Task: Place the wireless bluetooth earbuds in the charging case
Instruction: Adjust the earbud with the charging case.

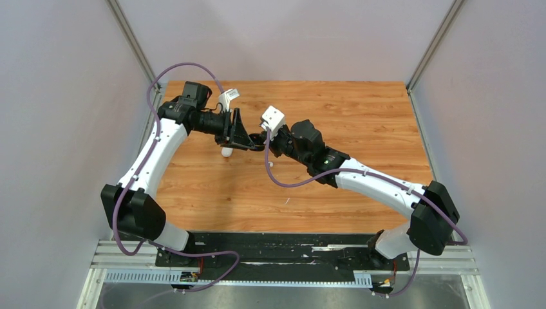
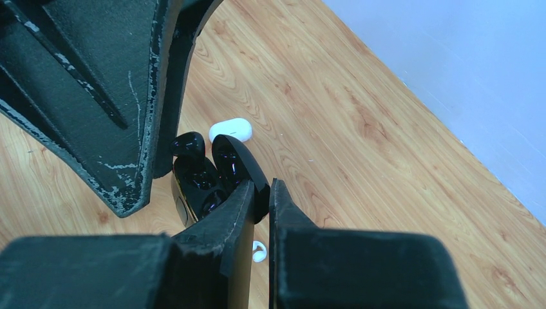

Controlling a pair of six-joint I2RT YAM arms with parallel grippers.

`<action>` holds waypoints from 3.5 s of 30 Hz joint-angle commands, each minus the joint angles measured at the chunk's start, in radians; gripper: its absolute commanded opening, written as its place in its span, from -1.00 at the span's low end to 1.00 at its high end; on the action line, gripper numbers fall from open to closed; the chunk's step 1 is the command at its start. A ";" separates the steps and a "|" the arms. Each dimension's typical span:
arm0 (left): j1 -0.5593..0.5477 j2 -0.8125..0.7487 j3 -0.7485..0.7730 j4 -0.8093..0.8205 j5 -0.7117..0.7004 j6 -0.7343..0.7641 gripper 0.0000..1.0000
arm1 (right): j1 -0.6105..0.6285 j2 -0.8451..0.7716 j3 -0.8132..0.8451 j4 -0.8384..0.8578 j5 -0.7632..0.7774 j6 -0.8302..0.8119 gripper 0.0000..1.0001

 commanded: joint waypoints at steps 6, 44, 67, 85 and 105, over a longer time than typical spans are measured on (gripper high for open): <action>-0.003 -0.018 0.052 -0.024 0.055 0.040 0.08 | 0.004 -0.011 0.002 0.067 -0.027 -0.007 -1.00; 0.018 -0.031 -0.054 0.070 0.106 -0.050 0.50 | 0.007 -0.109 -0.101 0.068 -0.058 -0.053 -1.00; 0.002 -0.032 -0.073 0.038 0.171 -0.077 0.39 | 0.029 -0.066 -0.078 0.074 -0.031 -0.063 -1.00; 0.002 -0.013 -0.060 -0.046 0.133 -0.040 0.36 | 0.030 -0.059 -0.081 0.094 -0.025 -0.092 -1.00; 0.002 -0.004 -0.069 -0.010 0.202 -0.081 0.28 | 0.041 -0.037 -0.083 0.122 -0.017 -0.127 -1.00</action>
